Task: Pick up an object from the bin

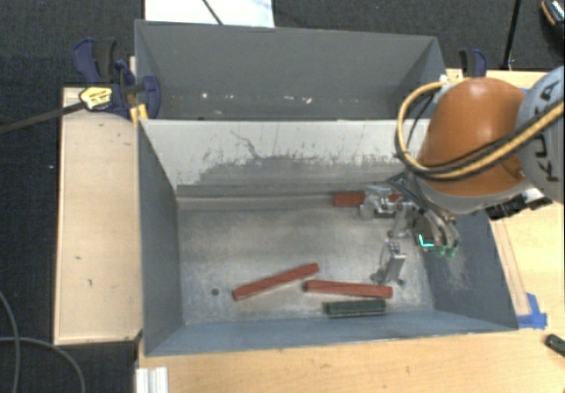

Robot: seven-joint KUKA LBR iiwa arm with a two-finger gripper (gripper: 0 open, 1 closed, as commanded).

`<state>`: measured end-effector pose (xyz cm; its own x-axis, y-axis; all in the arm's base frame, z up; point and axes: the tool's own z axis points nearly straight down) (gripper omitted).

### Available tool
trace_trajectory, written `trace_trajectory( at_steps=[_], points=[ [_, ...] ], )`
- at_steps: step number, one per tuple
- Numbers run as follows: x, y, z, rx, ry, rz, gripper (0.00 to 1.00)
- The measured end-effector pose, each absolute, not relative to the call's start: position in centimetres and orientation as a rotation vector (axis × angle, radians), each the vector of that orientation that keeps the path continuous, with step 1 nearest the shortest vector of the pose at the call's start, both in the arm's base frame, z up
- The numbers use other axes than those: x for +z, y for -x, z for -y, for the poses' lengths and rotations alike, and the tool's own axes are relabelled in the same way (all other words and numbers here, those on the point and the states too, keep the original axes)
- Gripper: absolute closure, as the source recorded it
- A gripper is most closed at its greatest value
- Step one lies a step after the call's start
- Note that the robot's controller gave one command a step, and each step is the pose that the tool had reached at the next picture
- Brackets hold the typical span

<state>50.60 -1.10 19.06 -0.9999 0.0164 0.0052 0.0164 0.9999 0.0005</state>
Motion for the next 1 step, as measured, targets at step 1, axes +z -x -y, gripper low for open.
trace_trajectory(
  at_steps=[1],
  points=[
    [6.85,-48.29,-0.04,-0.001,-0.081,3.148,0.0]
  ],
)
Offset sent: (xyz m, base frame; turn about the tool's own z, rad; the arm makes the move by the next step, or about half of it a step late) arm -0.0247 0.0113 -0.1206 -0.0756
